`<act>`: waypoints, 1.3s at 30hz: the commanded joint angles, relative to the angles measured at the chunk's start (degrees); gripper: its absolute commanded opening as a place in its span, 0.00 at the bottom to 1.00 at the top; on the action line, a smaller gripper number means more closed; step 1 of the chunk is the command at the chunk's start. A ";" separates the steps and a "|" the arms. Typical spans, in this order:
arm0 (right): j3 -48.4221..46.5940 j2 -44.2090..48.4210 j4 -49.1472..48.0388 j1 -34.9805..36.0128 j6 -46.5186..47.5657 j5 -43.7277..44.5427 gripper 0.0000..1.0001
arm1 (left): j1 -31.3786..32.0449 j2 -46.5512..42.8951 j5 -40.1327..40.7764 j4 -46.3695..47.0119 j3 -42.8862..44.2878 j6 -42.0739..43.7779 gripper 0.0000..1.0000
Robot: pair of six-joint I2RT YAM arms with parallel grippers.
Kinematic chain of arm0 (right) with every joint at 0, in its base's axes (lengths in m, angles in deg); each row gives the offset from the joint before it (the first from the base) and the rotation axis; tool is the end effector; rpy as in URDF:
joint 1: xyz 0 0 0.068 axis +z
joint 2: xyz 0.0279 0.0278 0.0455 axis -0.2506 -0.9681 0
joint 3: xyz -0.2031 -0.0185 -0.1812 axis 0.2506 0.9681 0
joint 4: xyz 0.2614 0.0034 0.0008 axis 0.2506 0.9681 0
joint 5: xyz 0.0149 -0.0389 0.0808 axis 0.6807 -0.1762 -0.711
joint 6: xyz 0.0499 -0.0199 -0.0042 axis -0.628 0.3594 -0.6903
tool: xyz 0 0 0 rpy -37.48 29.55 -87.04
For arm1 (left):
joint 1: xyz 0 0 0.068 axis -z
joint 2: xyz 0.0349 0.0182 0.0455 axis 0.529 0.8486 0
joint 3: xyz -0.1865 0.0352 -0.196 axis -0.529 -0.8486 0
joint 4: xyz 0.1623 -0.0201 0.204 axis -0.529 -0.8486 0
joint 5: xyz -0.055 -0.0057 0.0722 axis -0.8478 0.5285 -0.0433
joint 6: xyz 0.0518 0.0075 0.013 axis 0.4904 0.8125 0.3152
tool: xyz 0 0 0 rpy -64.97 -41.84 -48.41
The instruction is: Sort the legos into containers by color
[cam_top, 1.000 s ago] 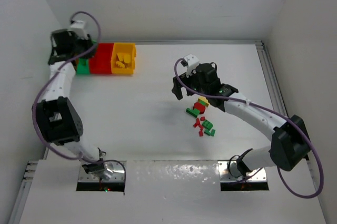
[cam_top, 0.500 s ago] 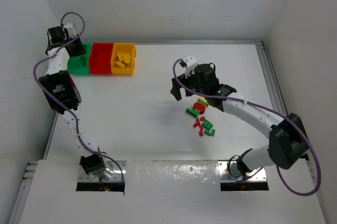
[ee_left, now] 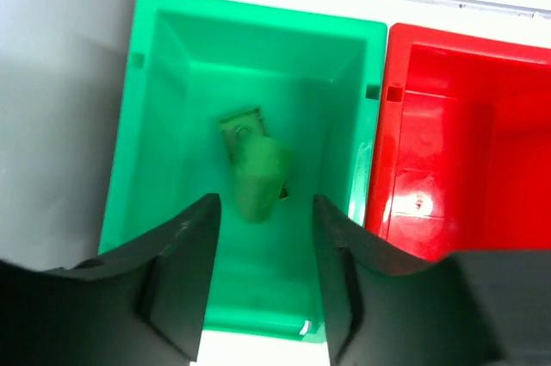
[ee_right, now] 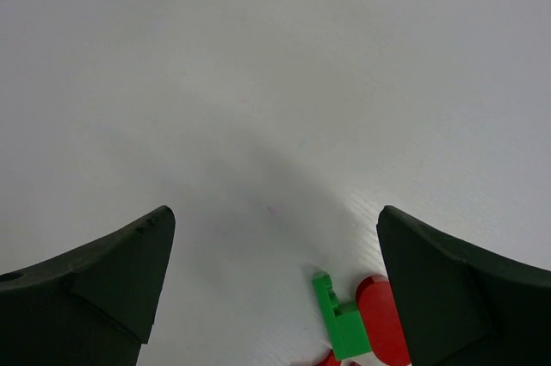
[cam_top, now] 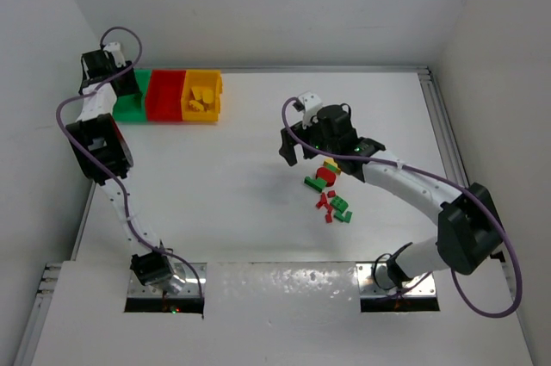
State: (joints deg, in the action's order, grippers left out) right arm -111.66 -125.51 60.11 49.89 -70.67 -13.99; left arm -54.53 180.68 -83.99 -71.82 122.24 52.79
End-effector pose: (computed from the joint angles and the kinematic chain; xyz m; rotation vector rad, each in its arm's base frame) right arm 0.2636 0.1895 0.2619 -0.4461 2.0842 0.5621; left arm 0.4984 0.1991 0.2211 -0.1111 2.2106 0.0810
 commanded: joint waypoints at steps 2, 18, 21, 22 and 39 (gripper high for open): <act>-1.85 -0.53 0.52 0.13 -0.30 -0.60 0.98 | -0.17 0.23 -0.45 2.76 1.58 0.60 0.52; -7.50 -2.38 29.09 -8.80 -18.03 8.73 0.56 | 6.57 -22.84 -8.36 -10.92 5.47 7.67 0.54; -0.82 0.51 25.94 -11.81 -23.76 8.18 0.85 | 17.38 -31.63 -5.03 -18.32 -6.29 21.22 0.54; 0.85 1.13 25.75 -11.82 -24.03 9.15 0.87 | 19.93 -33.15 -4.85 -21.11 -9.11 22.90 0.54; 17.04 7.47 23.73 -11.56 -18.14 4.42 0.59 | 30.85 -40.11 -13.55 -19.56 -28.12 9.91 0.55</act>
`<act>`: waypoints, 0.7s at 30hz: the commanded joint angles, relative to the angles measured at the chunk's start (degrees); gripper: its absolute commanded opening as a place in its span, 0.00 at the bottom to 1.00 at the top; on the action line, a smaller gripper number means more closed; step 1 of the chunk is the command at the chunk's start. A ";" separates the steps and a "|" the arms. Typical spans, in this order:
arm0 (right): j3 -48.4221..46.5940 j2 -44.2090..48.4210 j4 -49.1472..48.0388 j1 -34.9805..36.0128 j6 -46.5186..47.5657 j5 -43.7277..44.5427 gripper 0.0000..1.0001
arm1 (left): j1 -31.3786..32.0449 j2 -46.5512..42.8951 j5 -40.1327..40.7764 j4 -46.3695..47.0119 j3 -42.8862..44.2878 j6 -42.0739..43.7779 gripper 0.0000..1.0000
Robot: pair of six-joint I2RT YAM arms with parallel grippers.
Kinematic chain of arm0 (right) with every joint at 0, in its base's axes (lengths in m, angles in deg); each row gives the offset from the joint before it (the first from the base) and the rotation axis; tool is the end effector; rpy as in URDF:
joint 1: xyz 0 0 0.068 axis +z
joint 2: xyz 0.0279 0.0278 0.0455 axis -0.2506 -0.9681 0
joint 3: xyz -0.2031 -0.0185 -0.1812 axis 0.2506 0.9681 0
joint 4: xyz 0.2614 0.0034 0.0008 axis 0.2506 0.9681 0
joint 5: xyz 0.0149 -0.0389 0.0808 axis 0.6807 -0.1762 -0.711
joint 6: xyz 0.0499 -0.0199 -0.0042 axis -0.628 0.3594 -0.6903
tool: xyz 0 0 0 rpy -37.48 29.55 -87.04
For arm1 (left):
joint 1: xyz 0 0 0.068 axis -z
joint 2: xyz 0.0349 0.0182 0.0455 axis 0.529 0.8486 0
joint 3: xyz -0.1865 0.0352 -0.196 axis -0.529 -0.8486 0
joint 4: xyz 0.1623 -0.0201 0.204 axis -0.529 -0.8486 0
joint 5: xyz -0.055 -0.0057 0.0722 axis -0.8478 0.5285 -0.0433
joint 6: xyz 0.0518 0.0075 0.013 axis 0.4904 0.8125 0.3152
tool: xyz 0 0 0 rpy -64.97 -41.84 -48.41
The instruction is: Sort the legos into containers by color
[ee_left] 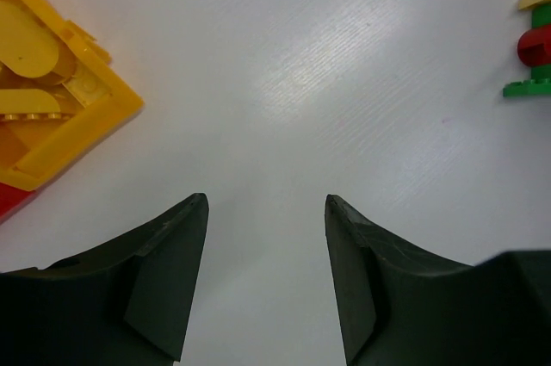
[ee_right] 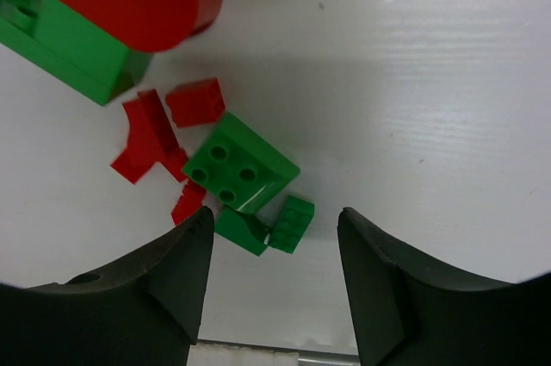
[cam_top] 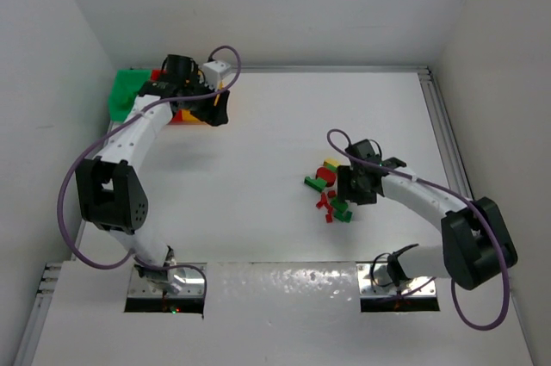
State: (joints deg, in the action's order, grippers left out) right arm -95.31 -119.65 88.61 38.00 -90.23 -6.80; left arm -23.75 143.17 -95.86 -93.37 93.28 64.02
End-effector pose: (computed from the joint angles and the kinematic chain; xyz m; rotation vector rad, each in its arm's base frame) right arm 0.2103 0.0886 0.1650 0.2376 2.7584 0.1601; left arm 0.3572 -0.0662 0.3119 0.7973 2.2564 -0.4070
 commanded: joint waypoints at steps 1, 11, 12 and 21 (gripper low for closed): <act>0.51 0.82 -4.69 0.25 2.29 -3.13 0.59 | 0.08 -2.78 -1.68 1.90 0.92 -1.41 0.55; -0.36 -4.37 -4.60 1.47 13.26 -2.60 0.65 | 0.08 -4.10 -0.62 1.38 0.75 -1.15 0.55; -0.54 -5.24 -4.51 1.82 14.16 -2.78 0.65 | 0.08 -4.01 -0.36 1.46 0.75 -1.15 0.55; 0.33 -6.92 -8.72 3.76 21.72 -2.69 0.58 | 0.08 -4.19 -0.09 1.38 1.10 -0.97 0.55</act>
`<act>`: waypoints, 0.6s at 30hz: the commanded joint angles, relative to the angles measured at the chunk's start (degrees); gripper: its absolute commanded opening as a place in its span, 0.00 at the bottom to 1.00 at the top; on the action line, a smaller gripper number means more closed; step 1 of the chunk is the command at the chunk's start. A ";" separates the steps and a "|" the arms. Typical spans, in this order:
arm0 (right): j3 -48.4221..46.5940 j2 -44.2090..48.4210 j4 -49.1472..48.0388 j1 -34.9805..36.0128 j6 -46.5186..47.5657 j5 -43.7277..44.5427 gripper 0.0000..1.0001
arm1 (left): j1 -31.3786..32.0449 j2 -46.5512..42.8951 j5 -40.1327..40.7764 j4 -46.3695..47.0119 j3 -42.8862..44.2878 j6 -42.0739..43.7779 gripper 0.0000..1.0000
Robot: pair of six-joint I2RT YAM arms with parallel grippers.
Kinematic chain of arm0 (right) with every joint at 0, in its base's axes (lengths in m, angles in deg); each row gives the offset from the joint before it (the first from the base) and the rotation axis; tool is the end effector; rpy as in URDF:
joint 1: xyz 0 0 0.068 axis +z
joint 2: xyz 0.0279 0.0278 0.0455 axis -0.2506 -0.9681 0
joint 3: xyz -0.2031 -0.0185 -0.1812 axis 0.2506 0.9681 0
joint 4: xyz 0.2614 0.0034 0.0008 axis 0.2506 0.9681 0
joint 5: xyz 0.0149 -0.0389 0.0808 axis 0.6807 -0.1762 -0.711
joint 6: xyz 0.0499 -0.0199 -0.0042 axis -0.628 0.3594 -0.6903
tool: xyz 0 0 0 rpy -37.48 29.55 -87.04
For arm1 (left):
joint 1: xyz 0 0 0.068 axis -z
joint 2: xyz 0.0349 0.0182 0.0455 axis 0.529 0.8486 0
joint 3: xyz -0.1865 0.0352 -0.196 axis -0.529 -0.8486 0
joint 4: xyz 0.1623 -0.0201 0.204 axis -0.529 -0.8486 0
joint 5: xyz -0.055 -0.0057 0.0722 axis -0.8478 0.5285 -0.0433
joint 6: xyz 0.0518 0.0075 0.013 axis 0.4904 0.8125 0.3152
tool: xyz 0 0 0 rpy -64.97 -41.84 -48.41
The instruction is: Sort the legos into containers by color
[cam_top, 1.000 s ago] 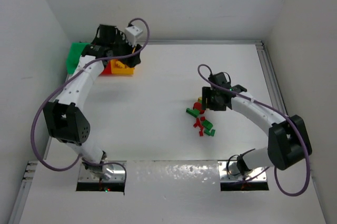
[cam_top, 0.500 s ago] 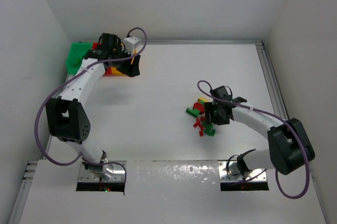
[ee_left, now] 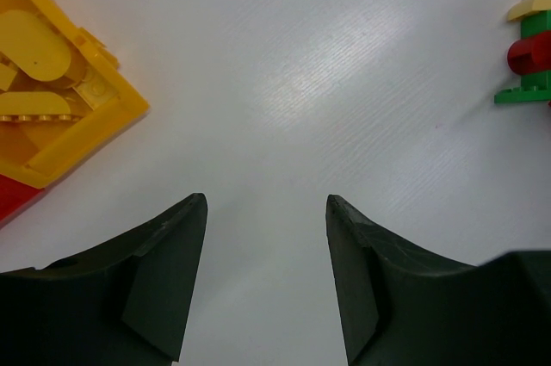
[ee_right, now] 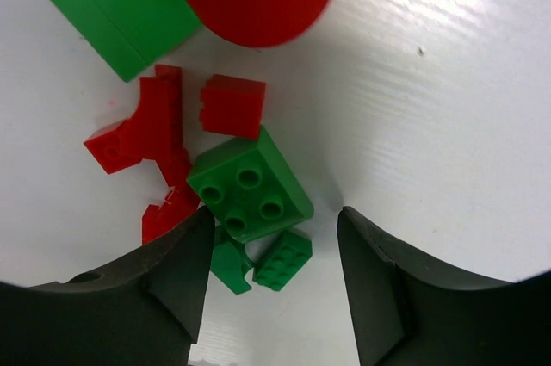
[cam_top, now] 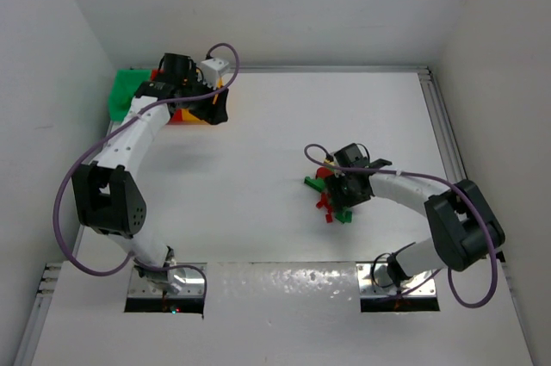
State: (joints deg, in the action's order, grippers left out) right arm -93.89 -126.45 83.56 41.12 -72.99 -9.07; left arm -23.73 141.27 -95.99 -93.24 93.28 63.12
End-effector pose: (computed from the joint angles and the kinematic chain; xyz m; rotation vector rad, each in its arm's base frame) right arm 0.2117 0.1047 0.1366 -0.2708 2.8117 0.1208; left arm 0.3506 -0.0655 0.3233 0.7801 2.2286 -0.4060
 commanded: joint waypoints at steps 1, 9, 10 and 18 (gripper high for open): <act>-0.91 -0.21 -4.81 0.72 5.35 -0.77 0.58 | 0.05 -2.20 0.04 1.24 1.10 -0.08 0.55; 1.28 -0.21 -7.11 0.81 10.89 -3.84 0.40 | 0.05 -2.37 0.47 0.98 1.28 0.28 0.55; 1.55 -0.04 -7.28 0.81 10.89 -4.19 0.36 | 0.05 -2.46 0.56 0.81 1.36 0.28 0.56; 0.24 2.86 -5.62 0.81 11.68 -3.50 0.00 | 0.05 -2.11 -0.84 0.81 1.72 -0.16 0.56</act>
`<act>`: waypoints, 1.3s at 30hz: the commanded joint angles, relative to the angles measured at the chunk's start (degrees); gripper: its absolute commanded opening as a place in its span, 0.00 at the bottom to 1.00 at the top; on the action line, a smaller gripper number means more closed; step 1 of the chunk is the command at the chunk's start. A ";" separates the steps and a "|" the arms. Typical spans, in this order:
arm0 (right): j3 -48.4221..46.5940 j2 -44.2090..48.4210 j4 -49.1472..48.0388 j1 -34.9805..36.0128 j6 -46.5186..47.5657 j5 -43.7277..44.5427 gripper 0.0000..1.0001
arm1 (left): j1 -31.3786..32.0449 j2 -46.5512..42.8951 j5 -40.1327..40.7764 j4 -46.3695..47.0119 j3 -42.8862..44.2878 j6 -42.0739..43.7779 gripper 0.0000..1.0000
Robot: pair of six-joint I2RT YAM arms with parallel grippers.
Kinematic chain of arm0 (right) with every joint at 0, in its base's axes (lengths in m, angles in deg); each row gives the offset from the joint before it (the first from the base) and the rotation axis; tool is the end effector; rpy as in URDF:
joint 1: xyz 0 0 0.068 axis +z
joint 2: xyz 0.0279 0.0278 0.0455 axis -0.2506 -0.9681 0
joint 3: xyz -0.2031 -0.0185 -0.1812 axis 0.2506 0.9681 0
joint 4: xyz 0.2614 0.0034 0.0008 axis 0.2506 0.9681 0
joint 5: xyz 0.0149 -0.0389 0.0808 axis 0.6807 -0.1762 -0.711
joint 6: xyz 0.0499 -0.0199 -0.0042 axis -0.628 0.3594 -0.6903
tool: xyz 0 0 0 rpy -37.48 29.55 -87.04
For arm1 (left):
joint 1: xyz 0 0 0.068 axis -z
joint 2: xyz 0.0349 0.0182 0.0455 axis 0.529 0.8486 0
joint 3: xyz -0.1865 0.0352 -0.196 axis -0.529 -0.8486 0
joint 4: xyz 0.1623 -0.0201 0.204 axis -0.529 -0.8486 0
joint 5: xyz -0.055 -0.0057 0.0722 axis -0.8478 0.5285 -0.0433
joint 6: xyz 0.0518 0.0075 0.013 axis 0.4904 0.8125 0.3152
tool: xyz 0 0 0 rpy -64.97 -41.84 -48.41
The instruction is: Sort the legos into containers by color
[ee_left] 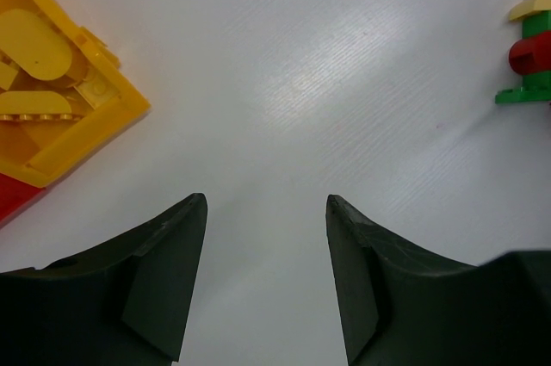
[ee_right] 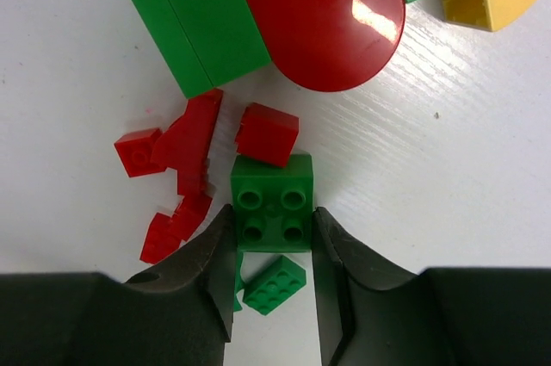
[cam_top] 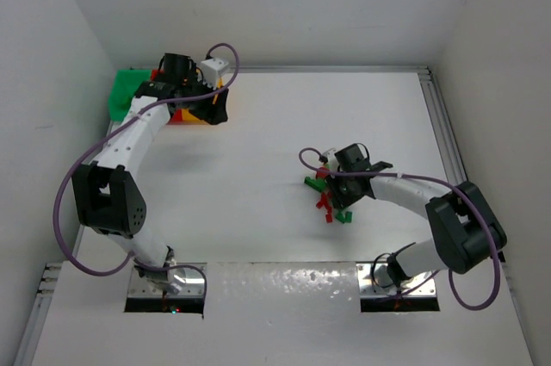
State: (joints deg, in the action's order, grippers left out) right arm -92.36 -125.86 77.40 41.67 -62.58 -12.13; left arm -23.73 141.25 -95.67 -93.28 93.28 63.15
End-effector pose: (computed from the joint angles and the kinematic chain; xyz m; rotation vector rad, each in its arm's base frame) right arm 0.2137 0.1104 0.1364 -0.5354 2.6893 0.1855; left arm 0.3506 -0.0653 0.3233 0.7787 2.2307 -0.3993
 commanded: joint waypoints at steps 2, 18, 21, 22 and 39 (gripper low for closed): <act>-2.70 4.81 1.95 0.26 1.72 0.88 0.00 | 0.05 -2.09 -3.01 0.67 1.72 -0.54 0.56; -21.59 0.62 -21.05 11.24 1.73 -3.86 0.00 | 12.52 0.72 -25.07 1.02 4.36 -12.82 0.67; -24.05 -2.73 -26.86 13.09 0.49 -4.91 0.00 | 13.41 0.64 -26.05 5.32 0.23 -18.28 0.69; -25.19 -4.30 -26.96 13.53 0.40 -5.18 0.00 | 13.50 0.81 -25.26 6.11 -1.17 -19.07 0.69; -26.44 -3.79 -30.73 14.06 -0.56 -5.45 0.00 | 14.03 4.41 -21.55 8.33 -3.12 -22.33 0.55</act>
State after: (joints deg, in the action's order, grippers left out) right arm -116.95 -132.39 54.01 55.42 -62.30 -17.21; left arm -10.90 144.20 -114.40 -85.09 90.72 42.56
